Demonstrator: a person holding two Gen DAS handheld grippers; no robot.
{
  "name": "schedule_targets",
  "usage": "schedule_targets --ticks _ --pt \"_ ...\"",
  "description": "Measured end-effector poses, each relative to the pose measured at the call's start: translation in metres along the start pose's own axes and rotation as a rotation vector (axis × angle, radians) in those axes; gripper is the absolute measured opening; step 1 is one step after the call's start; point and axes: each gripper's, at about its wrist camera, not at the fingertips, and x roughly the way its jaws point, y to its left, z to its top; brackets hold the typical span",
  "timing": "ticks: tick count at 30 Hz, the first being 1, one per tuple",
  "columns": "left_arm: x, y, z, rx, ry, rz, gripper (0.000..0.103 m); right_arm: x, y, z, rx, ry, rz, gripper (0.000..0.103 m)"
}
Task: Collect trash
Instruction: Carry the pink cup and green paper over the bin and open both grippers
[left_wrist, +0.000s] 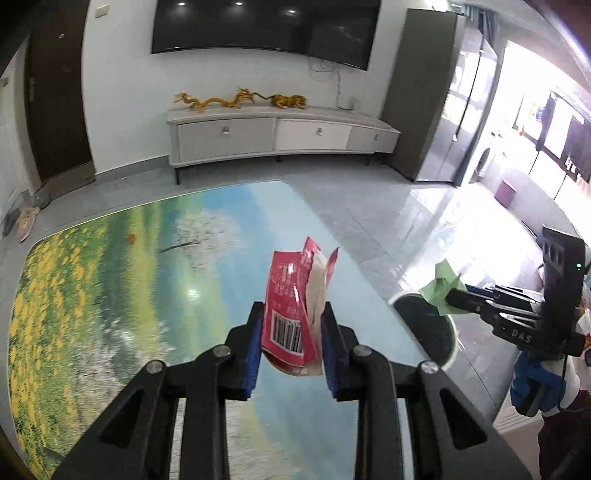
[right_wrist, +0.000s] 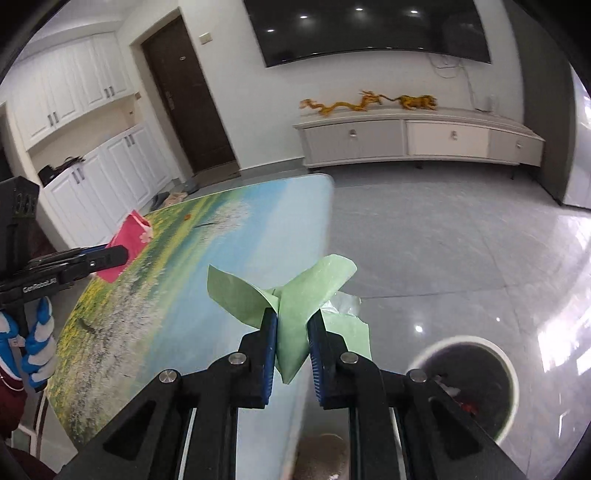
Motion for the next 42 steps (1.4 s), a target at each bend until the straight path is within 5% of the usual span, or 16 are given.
schedule_targets --ticks 7,17,19,21,30,34,42 --pt "0.07 -0.126 0.018 0.093 0.095 -0.183 0.027 -0.014 -0.115 -0.042 0.191 0.069 -0.193 0.017" --pt "0.172 -0.234 0.017 0.114 0.246 -0.302 0.033 0.029 -0.215 -0.094 0.353 0.192 -0.243 0.022" --pt "0.187 -0.239 0.015 0.096 0.273 -0.324 0.037 0.035 -0.225 -0.101 0.375 0.202 -0.249 0.029" --pt "0.197 -0.242 0.013 0.083 0.281 -0.333 0.057 0.039 -0.231 -0.105 0.388 0.205 -0.263 0.053" --pt "0.19 -0.23 0.017 0.054 0.26 -0.342 0.06 0.019 -0.223 -0.103 0.373 0.176 -0.328 0.055" --pt "0.156 -0.209 0.021 0.051 0.181 -0.28 0.06 0.006 -0.195 -0.082 0.326 0.118 -0.34 0.055" --pt "0.076 -0.141 0.016 -0.002 0.027 -0.121 0.063 -0.036 -0.107 -0.032 0.185 -0.028 -0.334 0.075"
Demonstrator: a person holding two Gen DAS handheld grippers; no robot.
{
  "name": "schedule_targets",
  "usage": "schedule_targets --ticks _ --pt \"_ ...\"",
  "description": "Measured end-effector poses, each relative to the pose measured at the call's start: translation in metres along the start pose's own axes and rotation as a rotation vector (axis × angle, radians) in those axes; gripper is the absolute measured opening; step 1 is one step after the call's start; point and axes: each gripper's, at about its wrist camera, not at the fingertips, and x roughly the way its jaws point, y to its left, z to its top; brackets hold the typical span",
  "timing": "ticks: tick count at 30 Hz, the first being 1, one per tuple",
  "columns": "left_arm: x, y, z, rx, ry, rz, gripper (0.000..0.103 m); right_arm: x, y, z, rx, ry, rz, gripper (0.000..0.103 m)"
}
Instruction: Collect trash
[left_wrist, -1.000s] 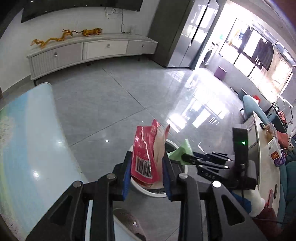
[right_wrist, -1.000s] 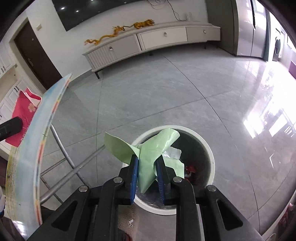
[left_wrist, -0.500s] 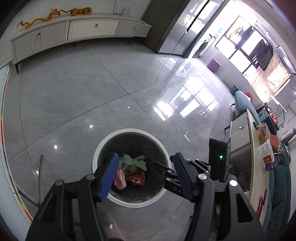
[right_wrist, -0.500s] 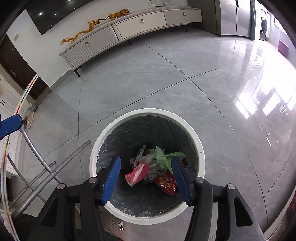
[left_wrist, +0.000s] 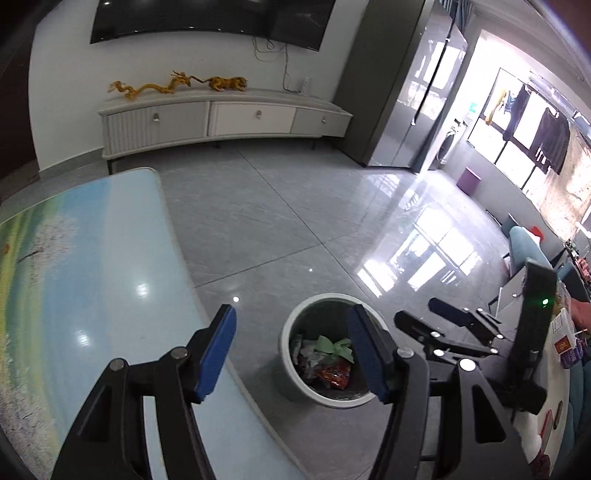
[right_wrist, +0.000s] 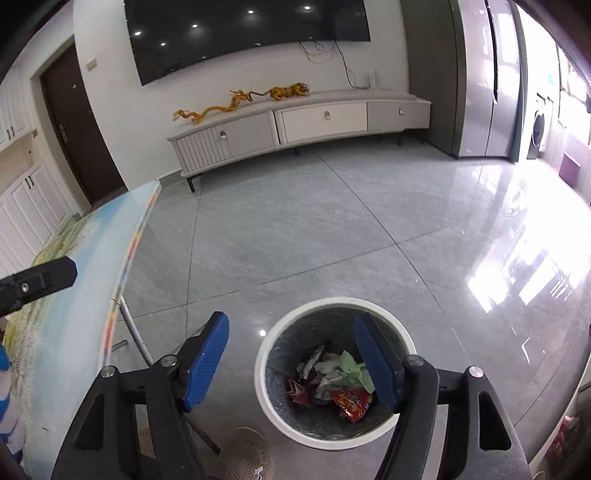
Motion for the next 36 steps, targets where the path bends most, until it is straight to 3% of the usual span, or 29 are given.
schedule_targets --ticks 9,15,20,24,29,36 --pt "-0.113 0.087 -0.038 -0.062 -0.176 0.243 0.079 -0.063 0.107 0.015 -0.138 -0.138 0.061 0.09" --pt "-0.181 0.136 -0.064 -0.118 -0.273 0.408 0.08 -0.089 0.169 0.01 -0.22 -0.2 0.082 0.103" --pt "-0.227 0.154 -0.077 -0.122 -0.348 0.53 0.082 -0.1 0.202 0.003 -0.24 -0.233 0.098 0.103" --pt "-0.249 0.154 -0.088 -0.14 -0.388 0.558 0.101 -0.106 0.222 0.0 -0.263 -0.259 0.096 0.103" --pt "-0.26 0.151 -0.096 -0.151 -0.406 0.574 0.103 -0.115 0.234 -0.008 -0.29 -0.271 0.108 0.103" --pt "-0.271 0.149 -0.103 -0.166 -0.428 0.585 0.103 -0.12 0.22 -0.014 -0.259 -0.27 0.112 0.103"
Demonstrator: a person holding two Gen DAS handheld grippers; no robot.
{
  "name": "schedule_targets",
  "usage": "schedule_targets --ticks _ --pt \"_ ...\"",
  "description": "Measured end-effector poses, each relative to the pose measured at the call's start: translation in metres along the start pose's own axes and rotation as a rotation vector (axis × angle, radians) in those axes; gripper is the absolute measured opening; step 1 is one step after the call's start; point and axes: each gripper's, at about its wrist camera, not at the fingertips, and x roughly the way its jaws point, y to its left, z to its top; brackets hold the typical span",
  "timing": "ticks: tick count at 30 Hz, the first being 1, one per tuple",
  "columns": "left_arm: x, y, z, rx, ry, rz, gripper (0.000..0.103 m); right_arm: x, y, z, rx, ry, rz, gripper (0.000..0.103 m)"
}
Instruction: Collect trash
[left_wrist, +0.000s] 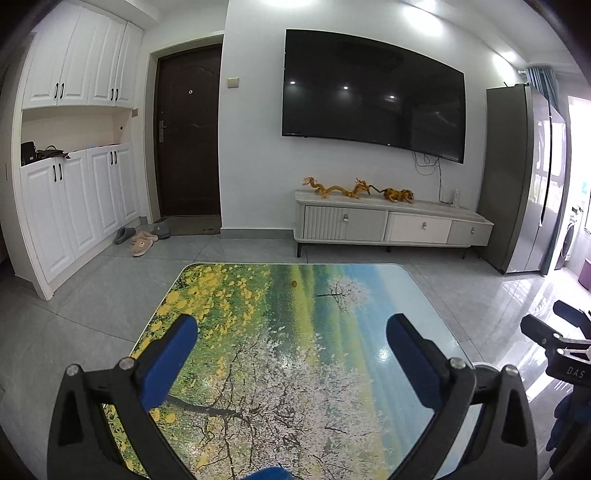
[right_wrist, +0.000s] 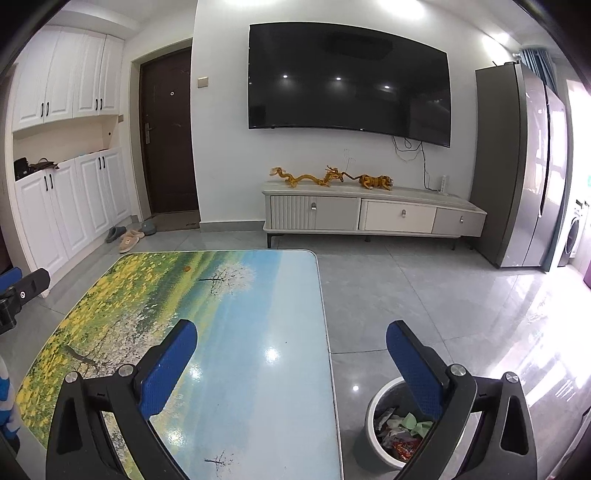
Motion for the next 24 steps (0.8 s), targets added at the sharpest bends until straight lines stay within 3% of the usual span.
schedule_targets --ticks 13,24 --pt "-0.005 -0.001 -0.001 0.023 -0.006 -0.006 0.103 -0.008 -0.039 -0.015 0.093 0.003 -0.047 0.103" --pt "-0.015 -0.002 0.008 0.032 -0.014 -0.02 0.103 -0.018 -0.024 -0.007 0.042 -0.009 -0.043 0.103"
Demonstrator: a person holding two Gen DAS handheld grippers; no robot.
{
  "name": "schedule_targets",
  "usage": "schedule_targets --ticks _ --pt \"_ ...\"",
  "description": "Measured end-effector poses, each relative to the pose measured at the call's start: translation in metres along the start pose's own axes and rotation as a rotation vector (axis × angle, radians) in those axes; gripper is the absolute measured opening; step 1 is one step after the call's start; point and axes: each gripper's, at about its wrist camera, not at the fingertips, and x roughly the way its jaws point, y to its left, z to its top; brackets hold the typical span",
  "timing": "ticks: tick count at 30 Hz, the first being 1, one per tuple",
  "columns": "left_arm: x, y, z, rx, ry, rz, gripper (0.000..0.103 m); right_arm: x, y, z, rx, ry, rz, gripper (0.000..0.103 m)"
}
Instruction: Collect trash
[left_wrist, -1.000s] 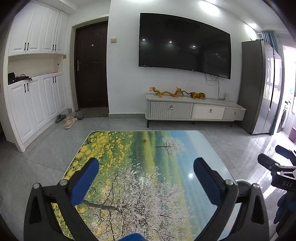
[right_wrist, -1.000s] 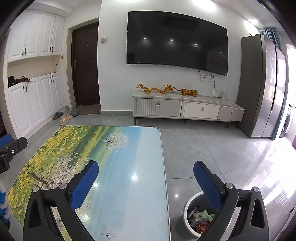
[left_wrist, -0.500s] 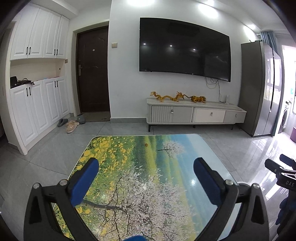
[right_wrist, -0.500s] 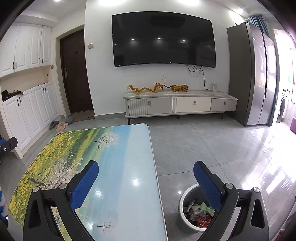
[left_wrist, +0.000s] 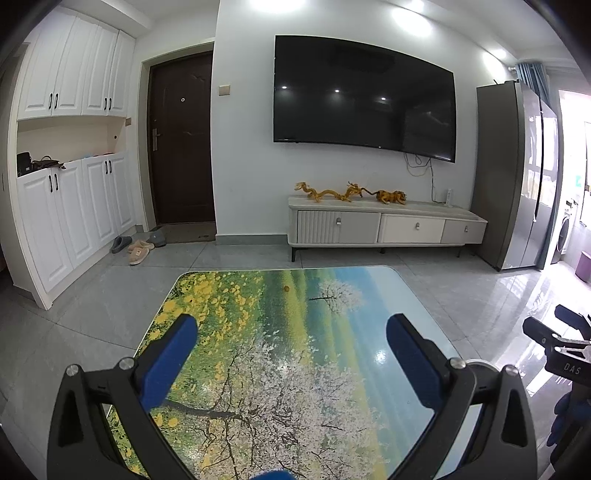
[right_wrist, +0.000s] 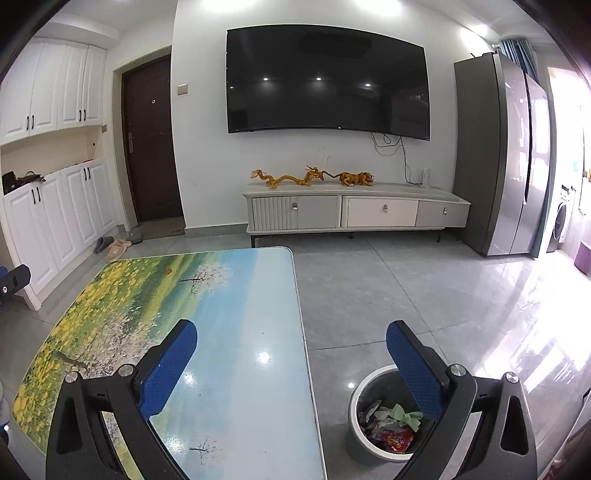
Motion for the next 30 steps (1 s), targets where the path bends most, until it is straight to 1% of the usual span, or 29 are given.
schedule_targets --ticks 12,21,30 --pt "-0.009 0.0 -0.003 0.011 -0.008 0.008 0.103 0.002 0.024 0.002 -0.044 0.009 0.019 0.103" --pt "-0.012 -0.002 -0.005 0.022 -0.009 0.015 0.103 0.002 0.032 0.001 -0.063 0.013 0.03 0.103" --pt "-0.015 -0.001 -0.01 0.029 0.002 0.029 0.103 0.01 0.044 -0.002 -0.078 0.028 0.063 0.103"
